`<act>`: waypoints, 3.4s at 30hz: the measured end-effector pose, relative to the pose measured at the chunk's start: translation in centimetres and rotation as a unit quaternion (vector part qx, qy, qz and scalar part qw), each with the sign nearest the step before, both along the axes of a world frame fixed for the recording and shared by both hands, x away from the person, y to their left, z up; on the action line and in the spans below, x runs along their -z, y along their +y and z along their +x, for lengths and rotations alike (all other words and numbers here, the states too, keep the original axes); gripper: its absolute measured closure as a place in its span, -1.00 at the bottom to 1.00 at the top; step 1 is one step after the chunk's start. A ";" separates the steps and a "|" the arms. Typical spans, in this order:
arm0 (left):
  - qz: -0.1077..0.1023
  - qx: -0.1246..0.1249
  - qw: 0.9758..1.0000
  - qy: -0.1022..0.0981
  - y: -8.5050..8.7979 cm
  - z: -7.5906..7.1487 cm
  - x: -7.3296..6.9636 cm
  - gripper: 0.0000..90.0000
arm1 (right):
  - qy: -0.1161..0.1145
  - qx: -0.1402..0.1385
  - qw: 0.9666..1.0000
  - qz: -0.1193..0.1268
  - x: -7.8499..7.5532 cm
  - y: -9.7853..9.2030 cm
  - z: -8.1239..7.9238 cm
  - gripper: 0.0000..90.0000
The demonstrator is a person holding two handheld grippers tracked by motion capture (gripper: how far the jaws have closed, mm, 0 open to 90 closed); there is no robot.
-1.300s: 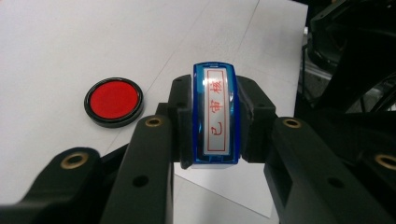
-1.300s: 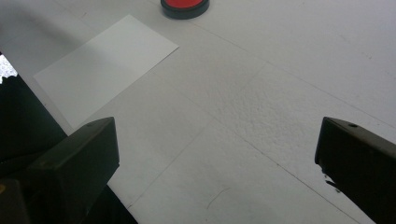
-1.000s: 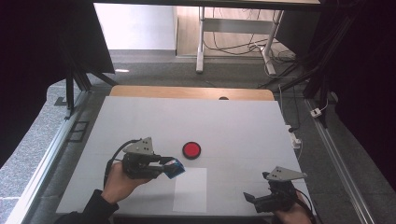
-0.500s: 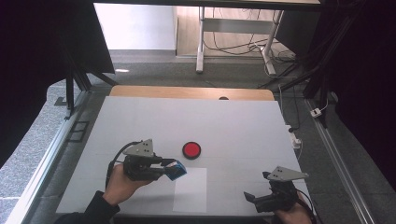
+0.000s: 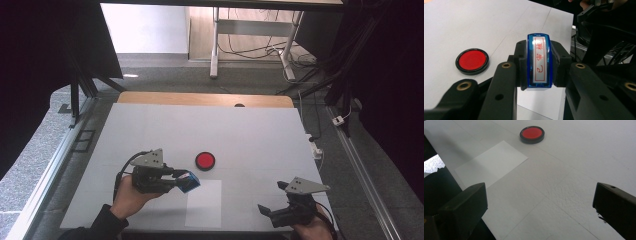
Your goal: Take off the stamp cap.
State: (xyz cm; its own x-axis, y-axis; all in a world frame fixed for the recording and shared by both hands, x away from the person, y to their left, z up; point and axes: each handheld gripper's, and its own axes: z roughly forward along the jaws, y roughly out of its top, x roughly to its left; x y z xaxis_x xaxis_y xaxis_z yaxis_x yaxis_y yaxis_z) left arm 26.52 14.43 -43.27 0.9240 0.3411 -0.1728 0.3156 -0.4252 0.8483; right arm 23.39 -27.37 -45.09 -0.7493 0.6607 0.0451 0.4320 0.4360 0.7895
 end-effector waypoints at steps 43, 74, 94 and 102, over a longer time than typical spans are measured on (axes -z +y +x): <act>-0.014 0.035 0.999 0.006 -0.2 0.4 -0.1 0.56 | 0.035 -0.154 0.987 0.033 0.0 9.3 2.1 -1.00; -0.035 0.086 0.996 -0.004 -0.7 0.5 -0.3 0.56 | 0.058 -0.263 0.962 0.044 0.3 15.4 4.4 -0.69; -0.050 0.117 0.992 -0.012 -0.7 0.5 -0.3 0.56 | 0.088 -0.329 0.936 0.087 0.3 15.7 5.2 0.37; -0.057 0.128 0.990 -0.015 -0.6 0.5 -0.3 0.56 | 0.084 -0.337 0.934 0.086 0.2 15.6 5.2 0.50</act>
State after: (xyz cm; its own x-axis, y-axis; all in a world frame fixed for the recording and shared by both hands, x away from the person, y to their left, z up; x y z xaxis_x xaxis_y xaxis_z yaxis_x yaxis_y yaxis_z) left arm 27.05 13.83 -43.00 0.9828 0.0754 -0.1685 0.1846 -0.3893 0.9024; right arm 28.55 -11.77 -45.25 -0.9649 0.0142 0.2621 0.2299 0.5272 0.8181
